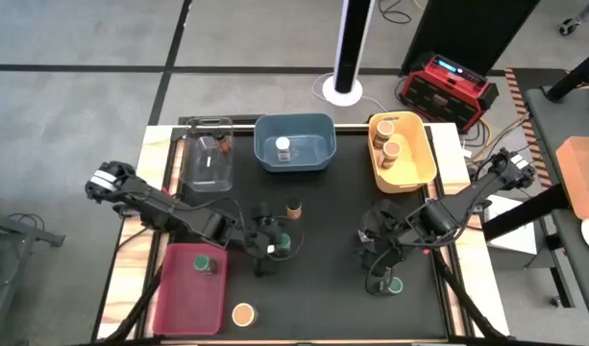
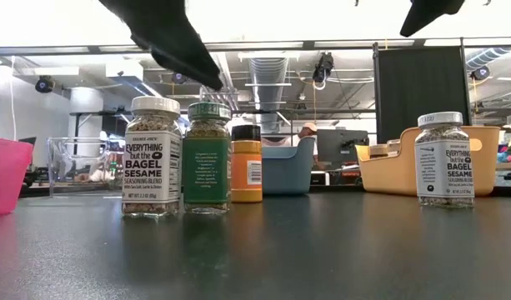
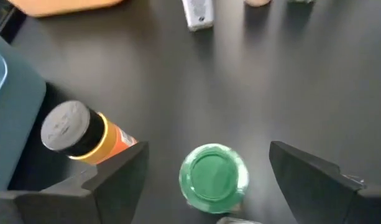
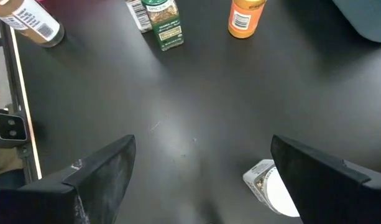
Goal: Sort spices by type
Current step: Put the top green seasoning bottle into the pink bin
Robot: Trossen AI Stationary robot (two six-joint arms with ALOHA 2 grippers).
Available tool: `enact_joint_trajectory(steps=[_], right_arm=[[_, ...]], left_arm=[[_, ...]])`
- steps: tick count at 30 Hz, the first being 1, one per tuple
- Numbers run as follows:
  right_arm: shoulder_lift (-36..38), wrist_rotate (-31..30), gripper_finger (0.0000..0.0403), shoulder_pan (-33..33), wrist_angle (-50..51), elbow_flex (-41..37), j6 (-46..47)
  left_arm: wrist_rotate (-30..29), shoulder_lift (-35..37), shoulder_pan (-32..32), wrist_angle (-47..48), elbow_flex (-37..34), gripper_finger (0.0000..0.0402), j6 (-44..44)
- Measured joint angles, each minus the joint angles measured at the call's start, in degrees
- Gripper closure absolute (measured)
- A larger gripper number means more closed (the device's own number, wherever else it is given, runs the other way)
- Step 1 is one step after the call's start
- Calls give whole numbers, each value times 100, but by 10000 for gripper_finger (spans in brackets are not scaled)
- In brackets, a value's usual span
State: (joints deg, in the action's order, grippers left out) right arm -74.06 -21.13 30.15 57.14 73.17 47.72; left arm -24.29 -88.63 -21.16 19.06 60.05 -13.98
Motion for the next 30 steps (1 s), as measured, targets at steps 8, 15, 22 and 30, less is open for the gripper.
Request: enact_joint_trajectory(steps=[8, 15, 22, 30], right_arm=[[0, -10, 37, 0, -4, -136, 24], [0, -52, 37, -2, -22, -199, 28], [0, -141, 37, -2, -22, -203, 24], [0, -181, 37, -2, -24, -232, 24]], left_arm=[[146, -344, 161, -58, 0, 81, -24], [408, -566, 278, -62, -3, 81, -70], [405, -681, 294, -67, -9, 83, 39], [402, -678, 290, -79, -9, 92, 146]])
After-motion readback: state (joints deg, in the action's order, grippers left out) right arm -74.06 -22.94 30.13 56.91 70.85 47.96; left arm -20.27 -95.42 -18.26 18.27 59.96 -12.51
